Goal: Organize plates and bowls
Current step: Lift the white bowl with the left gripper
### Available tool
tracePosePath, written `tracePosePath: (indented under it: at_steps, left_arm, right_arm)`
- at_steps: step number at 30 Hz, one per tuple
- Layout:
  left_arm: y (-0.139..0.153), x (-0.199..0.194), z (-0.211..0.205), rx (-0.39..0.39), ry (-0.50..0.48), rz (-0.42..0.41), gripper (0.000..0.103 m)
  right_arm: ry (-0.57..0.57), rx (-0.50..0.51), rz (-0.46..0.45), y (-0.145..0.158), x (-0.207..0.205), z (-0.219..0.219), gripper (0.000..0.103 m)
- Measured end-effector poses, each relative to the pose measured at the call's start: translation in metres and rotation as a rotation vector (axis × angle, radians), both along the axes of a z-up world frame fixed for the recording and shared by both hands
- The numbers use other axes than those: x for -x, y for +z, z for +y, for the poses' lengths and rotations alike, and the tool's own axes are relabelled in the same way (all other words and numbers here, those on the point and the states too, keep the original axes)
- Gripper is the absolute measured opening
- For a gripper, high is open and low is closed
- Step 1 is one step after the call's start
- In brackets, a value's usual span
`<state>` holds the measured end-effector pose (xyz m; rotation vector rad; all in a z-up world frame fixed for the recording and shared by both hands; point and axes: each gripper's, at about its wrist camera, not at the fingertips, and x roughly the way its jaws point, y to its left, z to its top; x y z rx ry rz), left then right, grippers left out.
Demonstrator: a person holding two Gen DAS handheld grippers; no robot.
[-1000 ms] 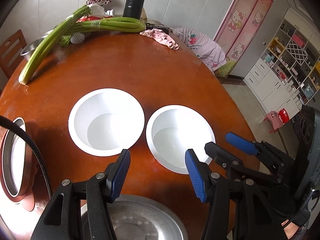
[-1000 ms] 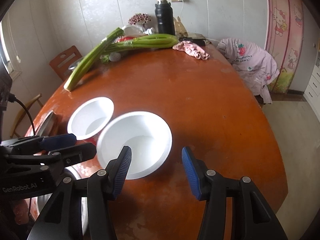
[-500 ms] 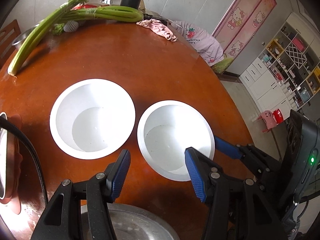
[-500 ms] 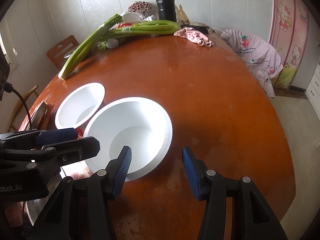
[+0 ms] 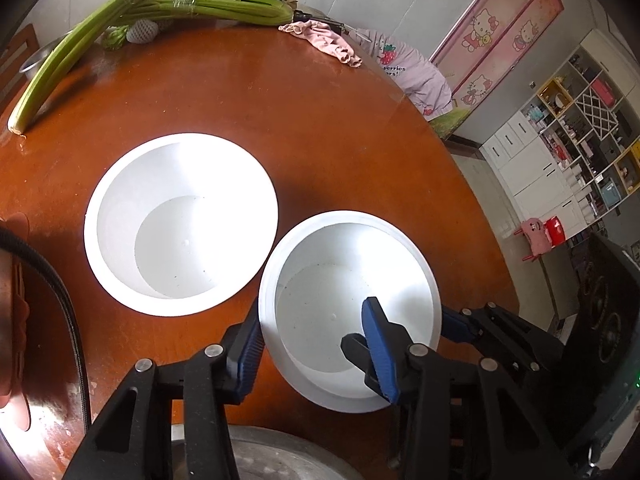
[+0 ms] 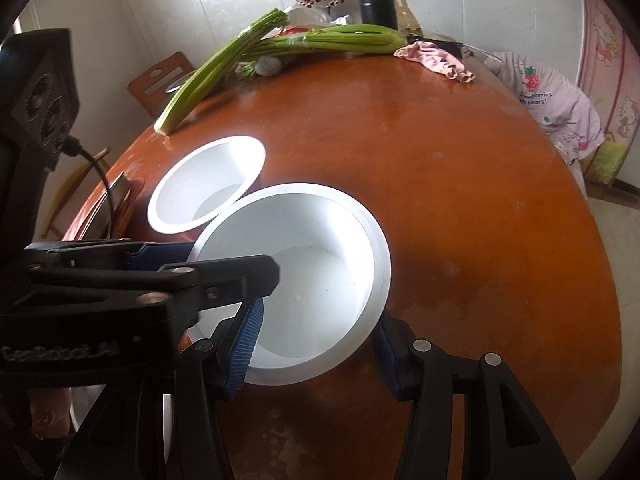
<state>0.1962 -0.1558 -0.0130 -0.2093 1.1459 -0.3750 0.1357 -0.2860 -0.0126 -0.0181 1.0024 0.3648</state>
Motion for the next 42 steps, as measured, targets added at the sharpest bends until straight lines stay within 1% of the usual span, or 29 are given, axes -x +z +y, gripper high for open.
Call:
tracePosePath:
  at_steps: [2, 4, 16, 30, 42]
  left_arm:
    - [0.000, 0.000, 0.000, -0.008, -0.002, -0.005, 0.039]
    - [0.002, 0.001, 0.001, 0.000, -0.006, -0.012, 0.038]
    - [0.022, 0.015, 0.000, 0.022, -0.017, -0.082, 0.038]
    - [0.035, 0.027, 0.000, 0.025, -0.026, -0.115, 0.038]
    - [0.054, 0.043, -0.003, 0.028, -0.045, -0.182, 0.038]
  right_arm:
    - [-0.002, 0.001, 0.003, 0.000, 0.001, 0.001, 0.054]
    - [-0.007, 0.001, 0.007, 0.000, 0.002, 0.000, 0.054]
    - [-0.020, 0.016, -0.052, 0.019, 0.014, -0.001, 0.055]
    - [-0.014, 0.040, -0.095, 0.031, 0.029, 0.003, 0.055]
    - [-0.026, 0.050, -0.153, 0.048, 0.045, 0.000, 0.055]
